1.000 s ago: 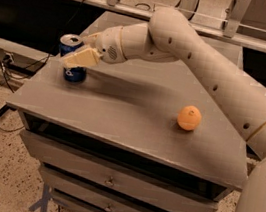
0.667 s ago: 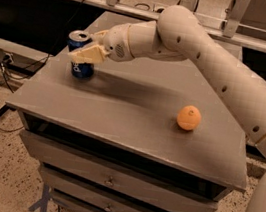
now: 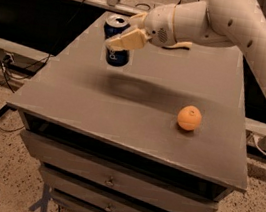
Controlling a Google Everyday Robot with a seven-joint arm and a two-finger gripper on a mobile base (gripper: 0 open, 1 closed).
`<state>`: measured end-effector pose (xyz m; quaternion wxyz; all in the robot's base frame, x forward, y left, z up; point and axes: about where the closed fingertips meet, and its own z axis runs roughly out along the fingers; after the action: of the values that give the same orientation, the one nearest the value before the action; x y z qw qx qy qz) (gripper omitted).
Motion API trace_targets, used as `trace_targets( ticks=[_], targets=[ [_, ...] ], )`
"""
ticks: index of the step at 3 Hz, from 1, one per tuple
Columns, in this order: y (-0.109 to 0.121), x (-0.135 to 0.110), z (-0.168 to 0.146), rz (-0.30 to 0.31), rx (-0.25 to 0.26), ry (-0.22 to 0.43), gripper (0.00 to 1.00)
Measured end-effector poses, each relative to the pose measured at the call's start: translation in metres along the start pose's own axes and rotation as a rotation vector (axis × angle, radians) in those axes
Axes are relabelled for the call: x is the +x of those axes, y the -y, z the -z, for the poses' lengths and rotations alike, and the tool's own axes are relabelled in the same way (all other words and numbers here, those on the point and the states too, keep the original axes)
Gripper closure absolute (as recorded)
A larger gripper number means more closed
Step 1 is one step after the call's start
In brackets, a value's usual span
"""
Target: Move pepsi can near orange
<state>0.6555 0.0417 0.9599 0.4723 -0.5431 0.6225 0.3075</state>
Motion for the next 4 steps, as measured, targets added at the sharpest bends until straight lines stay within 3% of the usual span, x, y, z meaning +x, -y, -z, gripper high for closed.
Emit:
trace_targets(
  ticks=[1,2,4],
  targets=[
    [0.000,0.001,-0.002,-0.002,0.000,0.000,1.00],
    [0.013,0.011,0.020,-0.025,0.036,-0.015,1.00],
    [0.031,0.028,0.124,-0.086,0.187,-0.022,1.00]
  ],
)
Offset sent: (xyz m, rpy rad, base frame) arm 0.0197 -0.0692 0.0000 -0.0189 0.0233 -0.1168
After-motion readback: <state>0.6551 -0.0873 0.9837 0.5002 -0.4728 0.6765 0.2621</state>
